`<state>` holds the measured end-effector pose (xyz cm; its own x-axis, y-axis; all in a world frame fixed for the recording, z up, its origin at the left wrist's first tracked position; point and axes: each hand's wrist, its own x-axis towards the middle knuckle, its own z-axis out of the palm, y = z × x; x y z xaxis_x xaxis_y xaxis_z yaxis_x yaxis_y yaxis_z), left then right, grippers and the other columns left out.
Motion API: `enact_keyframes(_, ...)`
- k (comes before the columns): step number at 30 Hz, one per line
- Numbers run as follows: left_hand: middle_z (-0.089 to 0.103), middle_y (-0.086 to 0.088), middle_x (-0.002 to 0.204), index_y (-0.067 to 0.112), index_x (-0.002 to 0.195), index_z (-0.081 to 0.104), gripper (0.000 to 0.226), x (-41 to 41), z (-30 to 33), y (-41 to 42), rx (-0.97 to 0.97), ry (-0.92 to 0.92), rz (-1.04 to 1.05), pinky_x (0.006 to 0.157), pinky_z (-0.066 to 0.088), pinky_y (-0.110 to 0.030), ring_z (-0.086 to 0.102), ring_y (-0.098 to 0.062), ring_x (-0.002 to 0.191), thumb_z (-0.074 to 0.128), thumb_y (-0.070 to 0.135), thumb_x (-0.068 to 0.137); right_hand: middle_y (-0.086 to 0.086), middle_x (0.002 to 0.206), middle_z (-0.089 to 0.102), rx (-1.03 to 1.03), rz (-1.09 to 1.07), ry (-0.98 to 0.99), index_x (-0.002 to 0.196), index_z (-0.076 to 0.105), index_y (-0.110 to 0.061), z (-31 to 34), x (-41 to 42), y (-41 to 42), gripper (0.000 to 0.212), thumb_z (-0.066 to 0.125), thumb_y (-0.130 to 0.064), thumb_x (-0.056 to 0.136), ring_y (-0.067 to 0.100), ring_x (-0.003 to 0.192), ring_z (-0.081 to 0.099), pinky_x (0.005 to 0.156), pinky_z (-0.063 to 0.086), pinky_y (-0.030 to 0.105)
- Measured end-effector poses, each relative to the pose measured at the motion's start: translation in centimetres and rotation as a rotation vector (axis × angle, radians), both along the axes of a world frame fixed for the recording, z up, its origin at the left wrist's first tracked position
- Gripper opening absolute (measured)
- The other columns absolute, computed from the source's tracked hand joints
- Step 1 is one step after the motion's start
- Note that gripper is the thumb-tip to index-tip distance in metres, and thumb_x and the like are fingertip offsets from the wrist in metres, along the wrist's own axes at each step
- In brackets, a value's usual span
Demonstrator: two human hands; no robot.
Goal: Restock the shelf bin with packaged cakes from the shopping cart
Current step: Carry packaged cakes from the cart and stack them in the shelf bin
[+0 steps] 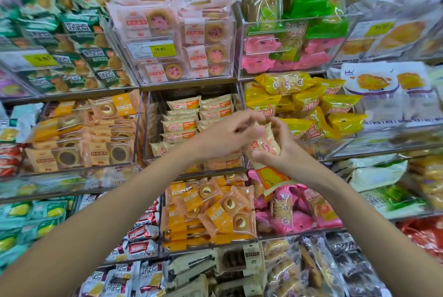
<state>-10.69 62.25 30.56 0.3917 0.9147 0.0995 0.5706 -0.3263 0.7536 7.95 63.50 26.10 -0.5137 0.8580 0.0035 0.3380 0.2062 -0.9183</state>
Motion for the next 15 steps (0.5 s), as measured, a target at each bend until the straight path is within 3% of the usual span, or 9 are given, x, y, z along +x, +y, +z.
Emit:
enact_keyframes(3, 0.054, 0.02, 0.104, 0.042, 0.111, 0.052, 0.023, 0.0, -0.4, -0.6, -0.16, 0.06, -0.061, 0.071, 0.039, -0.013, 0.052, 0.01, 0.088, 0.045, 0.052, 0.091, -0.017, 0.132, 0.025, -0.002, 0.081, -0.049, 0.139, -0.01, -0.051, 0.7, -0.4, -0.4, 0.11, 0.066, -0.069, 0.062, -0.005, 0.107, 0.049, 0.077, 0.046, 0.011)
enact_keyframes(5, 0.058, 0.018, 0.095, 0.046, 0.097, 0.055, 0.008, -0.5, -0.5, -0.7, -0.213, 0.008, -0.042, 0.071, 0.041, -0.017, 0.055, 0.005, 0.083, 0.049, 0.044, 0.092, -0.019, 0.133, 0.022, -0.029, 0.095, -0.077, 0.138, -0.01, -0.054, 0.8, -0.4, -0.7, 0.109, 0.06, -0.077, 0.058, 0.002, 0.116, 0.045, 0.086, 0.046, 0.017)
enact_keyframes(7, 0.06, 0.014, 0.088, 0.042, 0.088, 0.058, 0.01, -0.8, -0.6, -0.9, -0.154, -0.039, -0.002, 0.068, 0.043, -0.02, 0.056, 0.002, 0.078, 0.05, 0.039, 0.094, -0.017, 0.136, 0.029, -0.064, 0.089, -0.041, 0.141, 0.0, -0.05, 0.5, -0.8, -0.4, 0.103, 0.056, -0.081, 0.06, 0.007, 0.118, 0.047, 0.096, 0.045, 0.027)
enact_keyframes(10, 0.062, 0.008, 0.087, 0.035, 0.087, 0.06, 0.012, -0.8, -1.0, -1.2, -0.082, -0.249, 0.141, 0.064, 0.048, -0.014, 0.059, 0.005, 0.074, 0.051, 0.034, 0.094, 0.0, 0.137, 0.049, -0.274, 0.005, 0.212, 0.146, 0.024, -0.025, 0.6, -1.0, 0.3, 0.078, 0.058, -0.056, 0.083, 0.012, 0.099, 0.063, 0.082, 0.054, 0.023)
enact_keyframes(11, 0.062, 0.009, 0.087, 0.035, 0.088, 0.06, 0.012, -0.8, -1.2, -1.3, -0.078, -0.356, 0.223, 0.061, 0.048, -0.01, 0.06, 0.008, 0.072, 0.05, 0.033, 0.095, 0.005, 0.132, 0.055, -0.338, 0.005, 0.333, 0.143, 0.032, -0.021, 0.5, -0.9, 0.4, 0.076, 0.062, -0.055, 0.081, 0.017, 0.1, 0.065, 0.081, 0.055, 0.027)
enact_keyframes(13, 0.064, 0.009, 0.09, 0.034, 0.096, 0.06, 0.012, -0.6, -1.6, -1.6, -0.068, -0.521, 0.399, 0.059, 0.047, -0.008, 0.062, 0.007, 0.076, 0.048, 0.036, 0.095, 0.003, 0.126, 0.06, -0.382, 0.052, 0.46, 0.132, 0.044, -0.026, 0.7, -0.7, 0.4, 0.082, 0.075, -0.061, 0.064, 0.02, 0.108, 0.063, 0.083, 0.055, 0.034)
enact_keyframes(15, 0.065, 0.009, 0.095, 0.033, 0.105, 0.06, 0.019, -0.4, -2.2, -1.8, -0.07, -0.606, 0.481, 0.063, 0.049, -0.011, 0.063, 0.003, 0.082, 0.047, 0.042, 0.094, -0.001, 0.123, 0.062, -0.3, 0.044, 0.438, 0.122, 0.049, -0.033, 0.4, -0.9, 0.1, 0.067, 0.077, -0.055, 0.065, 0.017, 0.108, 0.064, 0.081, 0.055, 0.03)
